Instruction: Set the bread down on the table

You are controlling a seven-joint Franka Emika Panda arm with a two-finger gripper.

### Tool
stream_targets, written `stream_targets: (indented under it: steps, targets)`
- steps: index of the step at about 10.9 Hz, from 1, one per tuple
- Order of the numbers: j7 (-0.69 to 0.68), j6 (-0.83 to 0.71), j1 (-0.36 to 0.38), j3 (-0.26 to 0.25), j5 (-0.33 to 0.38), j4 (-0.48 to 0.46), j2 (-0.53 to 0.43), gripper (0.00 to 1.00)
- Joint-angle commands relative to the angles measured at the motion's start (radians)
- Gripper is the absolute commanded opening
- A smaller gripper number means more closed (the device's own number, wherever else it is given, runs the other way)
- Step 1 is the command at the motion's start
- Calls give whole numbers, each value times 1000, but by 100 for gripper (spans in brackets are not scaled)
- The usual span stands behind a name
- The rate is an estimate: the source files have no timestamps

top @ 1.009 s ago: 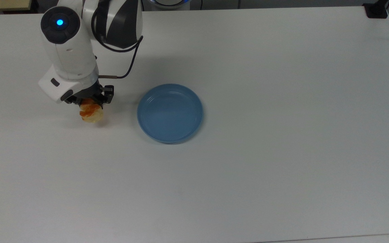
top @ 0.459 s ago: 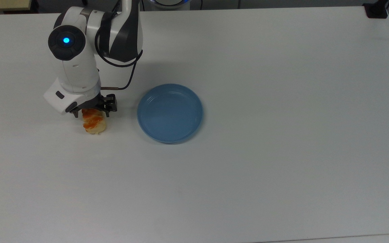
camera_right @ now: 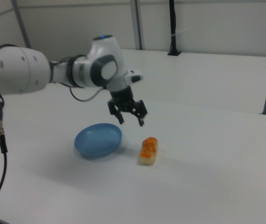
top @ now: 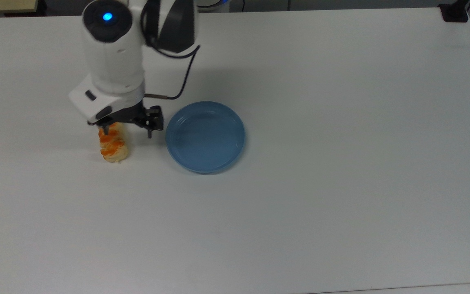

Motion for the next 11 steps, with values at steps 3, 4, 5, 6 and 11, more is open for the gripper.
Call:
stream_targets:
  steps: [3, 4, 5, 6, 11]
  targets:
    - [261, -280, 204, -10, 78, -27, -262, 100]
    - [265, -347, 241, -18, 87, -32, -313, 100]
    - [265, -386, 249, -18, 100, -33, -342, 100]
    - [264, -418, 249, -19, 123, -33, -365, 100]
    - [246, -445, 248, -41, 137, -33, -397, 100]
